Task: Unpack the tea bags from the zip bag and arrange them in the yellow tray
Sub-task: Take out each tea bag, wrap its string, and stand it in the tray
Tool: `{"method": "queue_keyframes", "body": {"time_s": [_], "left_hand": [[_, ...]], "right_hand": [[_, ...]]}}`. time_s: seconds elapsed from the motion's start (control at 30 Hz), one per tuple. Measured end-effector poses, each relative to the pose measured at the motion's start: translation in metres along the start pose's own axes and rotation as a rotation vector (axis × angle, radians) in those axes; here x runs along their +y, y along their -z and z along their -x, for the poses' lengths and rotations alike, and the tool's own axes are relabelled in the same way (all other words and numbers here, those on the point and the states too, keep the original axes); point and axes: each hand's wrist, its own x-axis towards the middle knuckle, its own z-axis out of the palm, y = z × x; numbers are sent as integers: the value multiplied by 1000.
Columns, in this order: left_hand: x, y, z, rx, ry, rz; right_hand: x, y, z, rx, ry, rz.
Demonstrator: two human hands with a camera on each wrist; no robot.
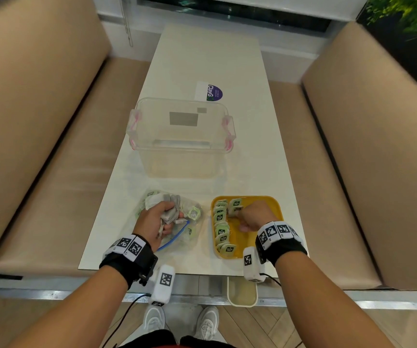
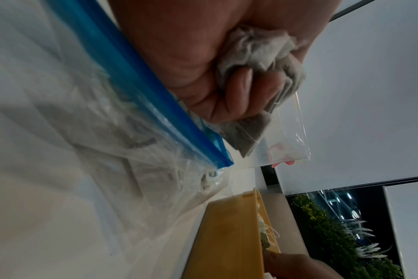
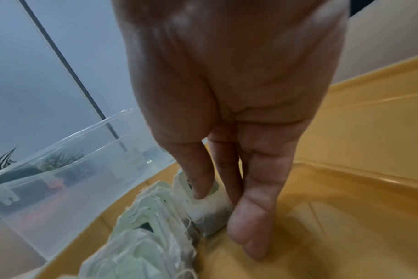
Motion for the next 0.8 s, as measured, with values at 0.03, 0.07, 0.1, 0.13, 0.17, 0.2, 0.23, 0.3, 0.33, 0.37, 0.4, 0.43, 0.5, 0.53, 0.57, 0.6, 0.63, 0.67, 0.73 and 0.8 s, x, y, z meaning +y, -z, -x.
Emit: {"method": "queue_keyframes", "body": {"time_s": [0.03,0.07,0.1,0.13,0.17,0.2,0.23,0.3,0.33,0.37,0.4,0.43,0.5,0.53,0.57,0.6,0.63,0.67,0.73,0.8], "left_hand": [[0,0,0,-1,2,1],[0,0,0,-1,3,0],[0,0,0,0,3,-1],[0,0,0,2,4,-1],[0,0,0,4,6,0],[0,1,-1,5,7,0],[0,1,-1,4,9,-2],[0,2,-2,1,14,-6],[0,2,-2,0,16,-9],[1,2,-2,-2,16,-11],[1,1,-1,-6,15,-14],[2,-1,0,-15,12,-19],[3,-4,0,-38,10,-33],[3,-7,1,-51,13,-35],[4,-10,1,-67,20,-32],[5,-13,2,-85,28,-26],[6,-16,3,-106,34,-20],[7,-19,4,-123,37,-15],[9,-25,6,-143,33,-6],[9,-28,7,-157,30,1]], "right_hand": [[0,-1,0,-1,-6,-13],[0,-1,-1,-5,-9,-20],[0,-2,-1,-9,-14,-24],[-1,-2,0,-11,-15,-30],[-1,-3,1,-12,-13,-37],[-1,-2,1,-13,-11,-41],[0,-2,1,-16,-8,-41],[1,-1,2,-20,-11,-27],[1,1,2,-23,-20,-18],[1,4,3,-23,-36,-10],[2,7,4,-14,-55,-6],[2,11,6,-3,-69,-21],[4,17,9,20,-62,-74],[6,19,10,21,-46,-70],[8,21,13,28,-33,-56],[10,23,14,48,-20,-48],[12,25,17,86,-3,-59],[14,27,18,133,18,-88],[17,34,21,251,67,-121],[19,40,25,354,115,-77]]}}
